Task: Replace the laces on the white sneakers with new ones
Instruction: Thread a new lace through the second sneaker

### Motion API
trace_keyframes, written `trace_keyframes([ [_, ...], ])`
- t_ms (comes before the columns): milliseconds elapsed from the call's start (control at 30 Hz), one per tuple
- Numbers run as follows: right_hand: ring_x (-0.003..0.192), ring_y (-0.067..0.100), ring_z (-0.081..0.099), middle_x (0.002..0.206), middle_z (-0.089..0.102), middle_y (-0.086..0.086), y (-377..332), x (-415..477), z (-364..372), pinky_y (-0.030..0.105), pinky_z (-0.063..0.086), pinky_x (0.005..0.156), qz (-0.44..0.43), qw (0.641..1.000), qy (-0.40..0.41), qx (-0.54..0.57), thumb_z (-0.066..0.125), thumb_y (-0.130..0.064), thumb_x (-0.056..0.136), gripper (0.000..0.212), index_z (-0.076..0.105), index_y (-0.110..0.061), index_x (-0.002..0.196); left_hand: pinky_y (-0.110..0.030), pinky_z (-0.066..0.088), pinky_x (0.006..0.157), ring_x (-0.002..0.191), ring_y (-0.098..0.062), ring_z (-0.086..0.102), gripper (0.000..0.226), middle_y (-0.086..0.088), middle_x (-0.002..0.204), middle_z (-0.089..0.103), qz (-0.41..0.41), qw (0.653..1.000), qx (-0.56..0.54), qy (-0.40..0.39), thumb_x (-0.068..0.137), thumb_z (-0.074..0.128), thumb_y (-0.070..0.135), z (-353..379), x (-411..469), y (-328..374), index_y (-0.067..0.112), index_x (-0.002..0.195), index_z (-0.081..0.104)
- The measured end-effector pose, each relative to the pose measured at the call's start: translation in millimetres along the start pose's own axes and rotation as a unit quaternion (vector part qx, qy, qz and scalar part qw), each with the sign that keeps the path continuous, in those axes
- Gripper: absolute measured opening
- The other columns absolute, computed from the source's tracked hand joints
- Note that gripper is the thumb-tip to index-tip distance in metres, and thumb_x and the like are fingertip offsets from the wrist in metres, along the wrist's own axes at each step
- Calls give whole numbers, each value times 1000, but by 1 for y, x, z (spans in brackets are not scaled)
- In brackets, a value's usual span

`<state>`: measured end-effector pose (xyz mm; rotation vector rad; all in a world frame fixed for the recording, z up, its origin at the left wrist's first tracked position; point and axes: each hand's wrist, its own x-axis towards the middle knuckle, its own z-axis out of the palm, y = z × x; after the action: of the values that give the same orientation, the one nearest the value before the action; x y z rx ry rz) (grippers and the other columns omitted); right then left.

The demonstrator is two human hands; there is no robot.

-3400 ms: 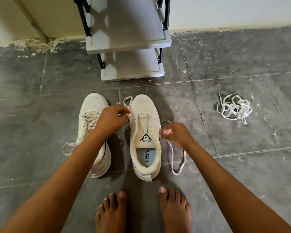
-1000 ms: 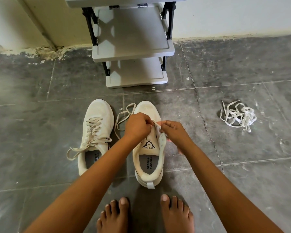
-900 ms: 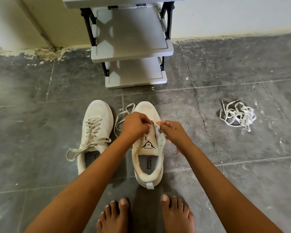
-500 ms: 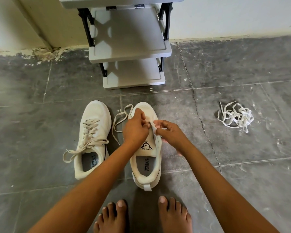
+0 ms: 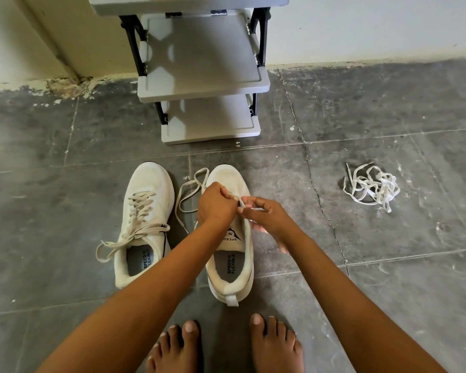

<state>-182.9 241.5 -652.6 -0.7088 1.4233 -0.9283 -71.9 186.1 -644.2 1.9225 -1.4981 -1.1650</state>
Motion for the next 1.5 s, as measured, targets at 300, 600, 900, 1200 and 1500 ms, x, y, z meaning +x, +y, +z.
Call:
trace_keyframes([
  [300, 93, 14, 63, 115, 64, 11, 9, 2, 4, 31, 50, 96, 4, 1000, 27, 14, 62, -16, 90, 33, 60, -15, 123, -29, 33, 59, 74, -19, 50, 17, 3, 75, 52, 76, 986, 145, -6, 84, 49, 9, 1, -4, -3, 22, 75, 44],
  [600, 78, 8, 57, 101, 54, 0, 7, 2, 5, 18, 51, 79, -45, 996, 36, -63, 65, -13, 87, 39, 57, -15, 125, -31, 39, 64, 76, -23, 53, 14, -6, 85, 56, 70, 993, 95, 13, 86, 49, 9, 0, -3, -11, 17, 92, 39],
  [900, 75, 7, 56, 102, 53, 2, 6, 2, 4, 12, 48, 71, -41, 997, 26, -57, 65, -7, 86, 43, 56, -11, 128, -38, 43, 70, 74, -25, 49, 30, -5, 75, 51, -1, 999, -25, -21, 80, 52, 2, 0, 4, -12, 23, 69, 32],
  [1200, 80, 10, 58, 104, 60, 7, 2, 5, 6, 21, 51, 84, -45, 991, 34, -119, 62, -13, 90, 38, 56, -8, 128, -33, 38, 65, 68, -18, 44, 35, 2, 66, 45, 3, 999, -50, 13, 80, 54, 1, 8, 6, -15, 22, 63, 32],
  [1500, 88, 16, 59, 102, 65, 13, 1, 11, 9, 33, 52, 89, -58, 982, 83, -162, 64, -10, 86, 25, 63, -8, 110, -30, 39, 64, 78, -16, 53, 15, 5, 83, 56, 80, 990, 118, 21, 85, 57, 9, 3, 4, -4, 22, 79, 51],
])
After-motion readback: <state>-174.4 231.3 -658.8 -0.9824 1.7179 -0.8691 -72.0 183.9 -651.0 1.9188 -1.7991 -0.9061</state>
